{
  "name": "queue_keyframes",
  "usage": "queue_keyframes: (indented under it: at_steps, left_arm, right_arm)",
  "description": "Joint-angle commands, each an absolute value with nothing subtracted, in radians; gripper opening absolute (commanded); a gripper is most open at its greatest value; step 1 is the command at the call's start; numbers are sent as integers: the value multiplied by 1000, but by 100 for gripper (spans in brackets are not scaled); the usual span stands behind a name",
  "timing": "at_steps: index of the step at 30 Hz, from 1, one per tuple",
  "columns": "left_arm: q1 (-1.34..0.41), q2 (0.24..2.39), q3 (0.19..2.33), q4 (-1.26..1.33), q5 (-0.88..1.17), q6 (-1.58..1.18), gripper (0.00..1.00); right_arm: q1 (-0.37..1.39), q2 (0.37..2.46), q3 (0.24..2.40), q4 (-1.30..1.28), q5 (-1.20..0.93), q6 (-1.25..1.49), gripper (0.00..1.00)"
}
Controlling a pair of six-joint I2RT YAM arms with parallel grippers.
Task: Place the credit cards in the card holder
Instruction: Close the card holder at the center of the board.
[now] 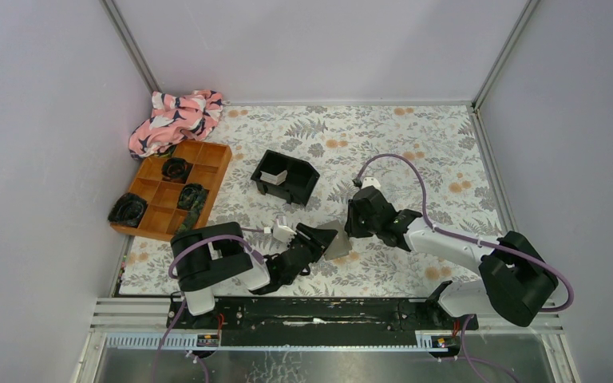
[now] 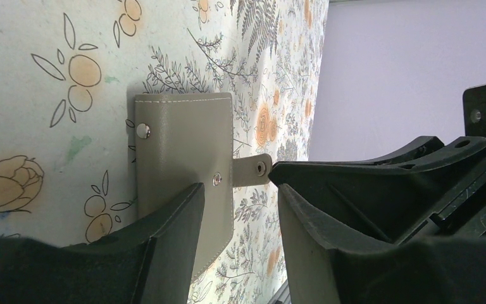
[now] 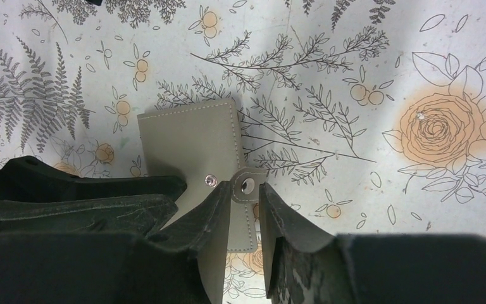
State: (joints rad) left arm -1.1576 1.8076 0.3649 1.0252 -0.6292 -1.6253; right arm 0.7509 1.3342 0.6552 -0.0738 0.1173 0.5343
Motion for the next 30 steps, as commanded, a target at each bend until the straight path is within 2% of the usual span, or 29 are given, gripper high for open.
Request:
queue_keyframes:
  at_steps: [1,30]
  left_arm:
    - [-1163,1855,357,899,-622,-1609,55]
    - [-1161,1847,361,897,-617,-1601,55]
  right_arm:
    - [767,1328,701,-65,104,518,30]
    - [788,1391,751,-140,174,497,30]
